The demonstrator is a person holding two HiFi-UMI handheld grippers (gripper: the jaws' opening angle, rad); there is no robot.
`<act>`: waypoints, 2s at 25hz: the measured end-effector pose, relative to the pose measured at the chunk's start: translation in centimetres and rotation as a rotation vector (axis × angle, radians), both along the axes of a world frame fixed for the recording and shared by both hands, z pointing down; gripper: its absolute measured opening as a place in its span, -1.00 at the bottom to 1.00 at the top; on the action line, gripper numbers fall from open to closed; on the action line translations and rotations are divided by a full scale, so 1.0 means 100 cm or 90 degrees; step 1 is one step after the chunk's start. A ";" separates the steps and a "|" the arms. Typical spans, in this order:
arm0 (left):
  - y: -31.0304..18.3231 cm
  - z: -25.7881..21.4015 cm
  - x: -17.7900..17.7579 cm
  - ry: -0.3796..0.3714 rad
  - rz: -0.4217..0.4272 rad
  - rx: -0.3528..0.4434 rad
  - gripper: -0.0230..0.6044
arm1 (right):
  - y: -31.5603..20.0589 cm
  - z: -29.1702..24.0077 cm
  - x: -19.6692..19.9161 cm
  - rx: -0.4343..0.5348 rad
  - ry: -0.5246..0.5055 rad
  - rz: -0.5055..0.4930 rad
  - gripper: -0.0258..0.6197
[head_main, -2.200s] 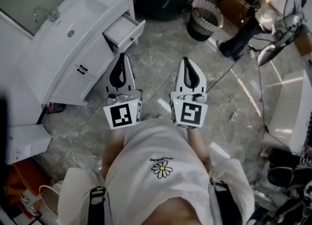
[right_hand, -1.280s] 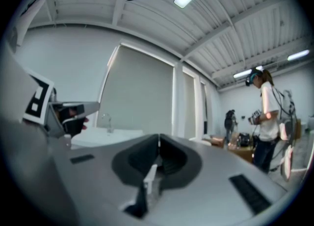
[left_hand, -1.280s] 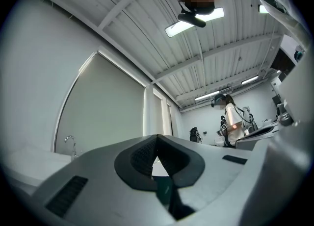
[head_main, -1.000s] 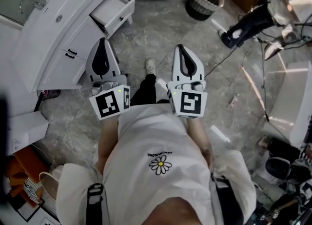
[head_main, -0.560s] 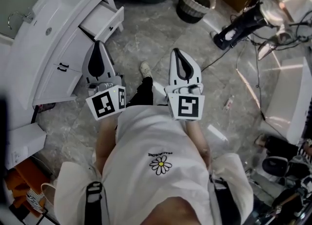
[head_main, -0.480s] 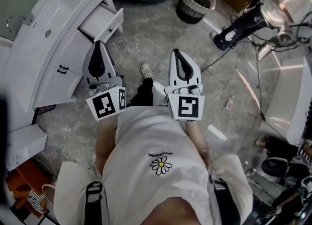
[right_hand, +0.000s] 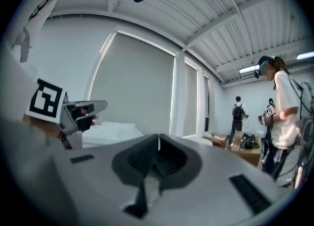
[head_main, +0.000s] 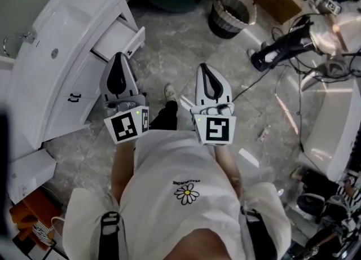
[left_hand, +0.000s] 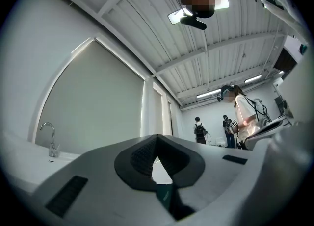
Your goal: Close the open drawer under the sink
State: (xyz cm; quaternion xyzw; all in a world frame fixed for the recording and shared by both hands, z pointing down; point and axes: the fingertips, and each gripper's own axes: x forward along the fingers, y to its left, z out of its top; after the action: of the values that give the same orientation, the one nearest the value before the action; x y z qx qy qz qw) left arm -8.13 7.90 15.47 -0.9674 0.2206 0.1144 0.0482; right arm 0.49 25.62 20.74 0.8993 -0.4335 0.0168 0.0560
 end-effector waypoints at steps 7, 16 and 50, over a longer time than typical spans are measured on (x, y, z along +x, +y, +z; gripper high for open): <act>-0.064 0.006 0.066 -0.004 -0.036 0.004 -0.86 | -0.091 0.001 0.072 -0.029 -0.014 -0.074 -0.83; -0.138 0.012 0.062 0.004 -0.161 -0.037 -0.86 | -0.184 -0.016 0.090 -0.020 0.013 -0.189 -0.83; -0.120 -0.030 -0.014 0.030 -0.560 -0.044 -0.86 | -0.261 -0.069 0.109 0.087 0.042 -0.453 -0.83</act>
State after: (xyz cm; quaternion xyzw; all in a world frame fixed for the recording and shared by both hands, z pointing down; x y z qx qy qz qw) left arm -9.57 -4.13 12.51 -0.7796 0.6162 0.0975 0.0552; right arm 11.34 -0.50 13.79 0.6936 -0.7176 -0.0619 0.0120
